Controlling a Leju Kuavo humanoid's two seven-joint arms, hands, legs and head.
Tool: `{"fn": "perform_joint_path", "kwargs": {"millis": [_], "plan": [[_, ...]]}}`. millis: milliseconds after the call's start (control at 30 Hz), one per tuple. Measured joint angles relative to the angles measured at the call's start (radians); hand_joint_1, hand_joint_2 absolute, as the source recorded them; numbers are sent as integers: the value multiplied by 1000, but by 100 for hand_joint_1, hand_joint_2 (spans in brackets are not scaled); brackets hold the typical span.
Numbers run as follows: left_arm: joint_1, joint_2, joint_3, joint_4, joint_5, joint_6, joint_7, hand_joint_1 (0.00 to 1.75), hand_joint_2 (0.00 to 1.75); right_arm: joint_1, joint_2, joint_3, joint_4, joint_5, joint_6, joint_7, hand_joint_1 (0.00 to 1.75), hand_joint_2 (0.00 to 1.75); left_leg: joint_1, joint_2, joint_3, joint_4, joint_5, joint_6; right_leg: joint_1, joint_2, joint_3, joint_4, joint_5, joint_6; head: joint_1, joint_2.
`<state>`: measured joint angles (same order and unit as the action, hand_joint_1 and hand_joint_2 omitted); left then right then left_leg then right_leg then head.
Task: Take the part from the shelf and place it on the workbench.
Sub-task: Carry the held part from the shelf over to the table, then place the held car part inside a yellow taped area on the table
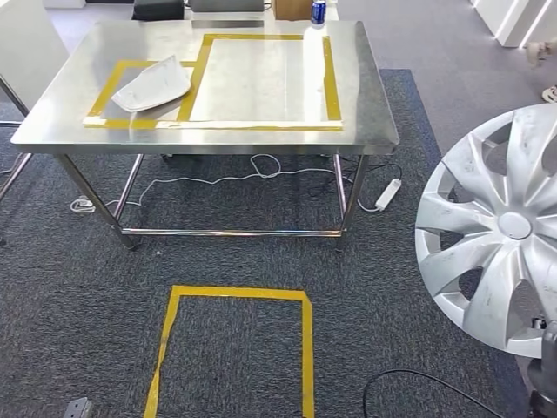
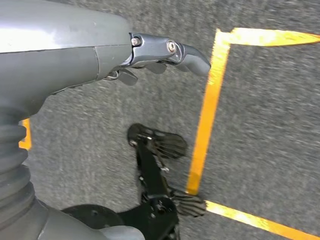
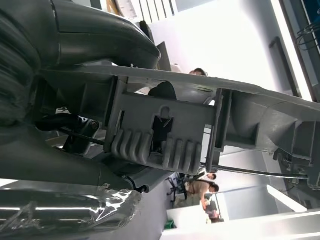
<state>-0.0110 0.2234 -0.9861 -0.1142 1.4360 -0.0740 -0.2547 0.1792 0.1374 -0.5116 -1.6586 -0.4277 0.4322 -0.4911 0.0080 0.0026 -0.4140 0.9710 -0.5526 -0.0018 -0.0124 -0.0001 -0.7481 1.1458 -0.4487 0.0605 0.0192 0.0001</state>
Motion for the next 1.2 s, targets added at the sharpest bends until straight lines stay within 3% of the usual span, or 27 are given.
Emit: {"fn": "perform_joint_path", "kwargs": {"millis": [67, 100, 167, 233, 267, 333, 367, 400, 433, 500, 567, 667, 733, 833, 867, 900, 933, 1000, 1033, 1100, 1200], "plan": [[-2, 1, -4, 1, 3, -2, 0, 0, 175, -2, 0, 5, 4, 4, 3, -2, 175, 175, -1, 1, 19, 0, -26, -13, 3, -7, 22, -75, 86, -14, 1, 0], [-3, 3, -6, 2, 6, -2, 0, 0, 175, -3, 0, 7, 6, 6, 2, -3, 175, 175, -2, 1, 24, -2, -32, -19, 5, -8, 25, -83, 105, -25, 2, 0], [-8, 5, -9, 2, 12, -2, 0, 0, 175, -4, -1, 8, 7, 8, 0, -4, 175, 175, -1, 1, 11, 18, -17, -32, 6, -4, 31, -85, 97, -42, -2, 0], [-12, 4, -11, 2, 14, -2, 0, 0, 175, -5, -2, 7, 8, 8, 0, -6, 175, 175, 0, 0, -49, 112, 6, -45, 3, -4, 42, -95, 90, -52, -3, 0], [-13, 4, -12, 2, 15, -1, 0, 0, 175, -6, -2, 7, 8, 8, 0, -6, 175, 175, 0, 0, -94, 176, -3, -49, 1, -3, 47, -101, 87, -57, -4, 0], [-12, 3, -15, 2, 15, 2, 0, 0, 175, -6, -2, 7, 9, 8, 1, -6, 175, 175, 1, 0, -176, 276, -70, -53, 1, -1, 57, -105, 78, -64, -4, 0], [-11, 3, -17, 2, 15, 4, 0, 0, 175, -5, -2, 7, 10, 8, 1, -6, 175, 175, 1, 0, -205, 299, -97, -53, 1, 1, 62, -106, 74, -65, -4, 0], [-11, 3, -19, 2, 15, 6, 0, 0, 175, -5, -2, 7, 11, 8, 1, -6, 175, 175, 1, 0, -222, 299, -100, -53, 1, 2, 67, -106, 70, -65, -4, 0], [-10, 3, -21, 2, 15, 8, 0, 0, 175, -5, -2, 7, 13, 8, 1, -6, 175, 175, 1, 0, -225, 273, -74, -52, 1, 4, 73, -106, 66, -64, -4, 0], [-10, 3, -22, 2, 15, 10, 0, 0, 175, -5, -2, 7, 14, 8, 1, -6, 175, 175, 2, 0, -197, 164, 27, -49, 0, 7, 83, -106, 61, -60, -4, 0], [-12, 4, -25, 2, 15, 12, -1, 0, 175, -6, -2, 7, 14, 7, 2, -6, 175, 175, 1, 0, -169, 60, 78, -41, 3, 10, 85, -104, 59, -50, -4, 0], [-11, 2, -29, 2, 15, 15, -4, 0, 175, -6, -2, 7, 15, 7, 2, -5, 175, 175, -1, 0, -164, 28, 84, -21, 4, 12, 84, -110, 54, -29, -6, 0], [-10, 2, -32, 2, 16, 14, -7, 0, 175, -6, -2, 8, 15, 11, -2, -3, 175, 175, 1, -2, -156, 23, 88, -6, 2, 9, 74, -84, 34, -17, -2, 0], [-8, 2, -36, 2, 24, 12, -9, 0, 175, -6, -2, 10, 16, 33, -35, 4, 175, 175, 1, -3, -139, 20, 74, 9, 1, 6, -9, 95, -44, -6, 5, 0], [-7, 1, -38, 2, 28, 12, -9, 0, 175, -5, -2, 10, 16, 47, -56, 9, 175, 175, 0, -4, -132, 20, 67, 11, 1, 6, -39, 154, -61, -4, 5, 0], [-6, 1, -40, 2, 31, 13, -9, 0, 175, -4, -2, 10, 17, 62, -81, 17, 175, 175, 0, -4, -123, 20, 60, 11, 1, 6, -54, 182, -60, -3, 5, 0], [-5, 0, -43, 2, 33, 14, -8, 0, 175, -3, -3, 10, 19, 79, -109, 27, 175, 175, 0, -4, -112, 20, 52, 10, 1, 6, -49, 169, -40, -4, 5, 0], [-4, -1, -50, 2, 35, 17, -6, 0, 175, -2, -5, 10, 23, 104, -158, 47, 175, 175, 1, -4, -85, 20, 36, 5, 1, 4, 12, 43, 31, -8, 5, 0], [-4, -1, -52, 3, 36, 18, -6, 0, 175, -3, -7, 10, 25, 113, -177, 55, 175, 175, 0, -4, -73, 20, 26, 0, 3, 3, 48, -23, 49, -12, 5, 0], [-4, 0, -55, 3, 38, 20, -5, 0, 175, -4, -10, 10, 29, 122, -205, 71, 175, 175, -2, -4, -59, 16, 9, -12, 6, 2, 87, -90, 48, -22, 4, 0], [-8, 0, -60, 4, 46, 22, -5, 0, 175, -2, -16, 14, 34, 122, -252, 96, 175, 175, -1, -3, -37, 0, -9, -31, 9, 6, 107, -97, 18, -43, 2, 0]]}}
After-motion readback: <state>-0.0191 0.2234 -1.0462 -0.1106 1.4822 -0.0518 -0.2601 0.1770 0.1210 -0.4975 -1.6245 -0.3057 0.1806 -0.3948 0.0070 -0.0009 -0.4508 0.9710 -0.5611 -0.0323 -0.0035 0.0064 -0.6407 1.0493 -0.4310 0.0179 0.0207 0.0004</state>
